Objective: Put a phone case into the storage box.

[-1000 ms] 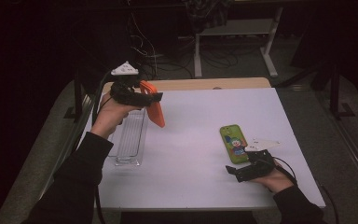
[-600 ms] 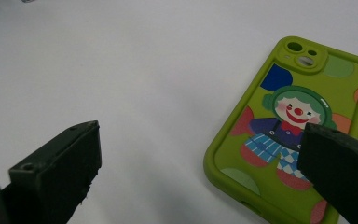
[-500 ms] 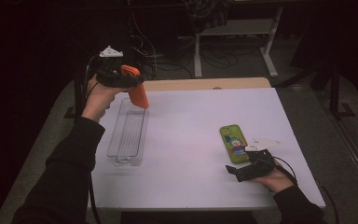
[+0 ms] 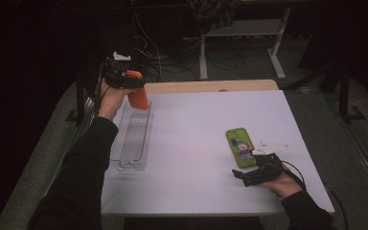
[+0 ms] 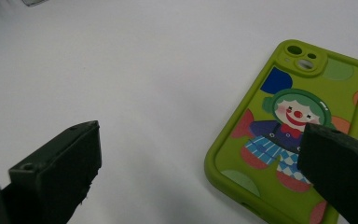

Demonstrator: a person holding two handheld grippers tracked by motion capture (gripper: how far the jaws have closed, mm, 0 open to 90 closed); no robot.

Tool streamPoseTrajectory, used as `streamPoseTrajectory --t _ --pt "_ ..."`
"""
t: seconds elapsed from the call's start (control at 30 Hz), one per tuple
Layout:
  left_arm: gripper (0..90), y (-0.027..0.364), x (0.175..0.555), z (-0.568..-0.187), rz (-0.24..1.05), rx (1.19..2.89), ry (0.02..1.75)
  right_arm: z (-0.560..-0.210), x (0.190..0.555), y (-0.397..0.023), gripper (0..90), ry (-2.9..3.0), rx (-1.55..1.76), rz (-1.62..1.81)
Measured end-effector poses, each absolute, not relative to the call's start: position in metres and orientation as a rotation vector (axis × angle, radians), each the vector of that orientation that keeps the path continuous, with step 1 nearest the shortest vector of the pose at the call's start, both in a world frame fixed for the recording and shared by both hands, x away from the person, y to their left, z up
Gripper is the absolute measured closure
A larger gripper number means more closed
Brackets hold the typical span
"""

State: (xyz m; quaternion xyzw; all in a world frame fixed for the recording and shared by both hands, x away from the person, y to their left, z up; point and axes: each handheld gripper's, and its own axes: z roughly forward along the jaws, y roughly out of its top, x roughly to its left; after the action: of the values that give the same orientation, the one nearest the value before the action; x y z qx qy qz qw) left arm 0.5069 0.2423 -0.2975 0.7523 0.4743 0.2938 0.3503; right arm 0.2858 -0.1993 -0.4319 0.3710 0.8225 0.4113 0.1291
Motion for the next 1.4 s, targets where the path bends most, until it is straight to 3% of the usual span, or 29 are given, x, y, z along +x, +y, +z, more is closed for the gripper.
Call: streamPoseTrajectory --t 0.43,0.93,1.4 --pt "14.2 0.241 0.521 -0.338 0.796 1.962 1.351 -0.430 0.285 -0.200 0.0 2.381 1.081 1.209" --pt "12.6 0.238 0.529 -0.352 0.803 1.946 1.390 -0.428 0.285 -0.201 0.0 2.378 1.087 1.215" --pt "0.0 0.243 0.531 -0.355 0.786 1.914 1.393 -0.427 0.284 -0.201 0.0 2.366 1.084 1.223"
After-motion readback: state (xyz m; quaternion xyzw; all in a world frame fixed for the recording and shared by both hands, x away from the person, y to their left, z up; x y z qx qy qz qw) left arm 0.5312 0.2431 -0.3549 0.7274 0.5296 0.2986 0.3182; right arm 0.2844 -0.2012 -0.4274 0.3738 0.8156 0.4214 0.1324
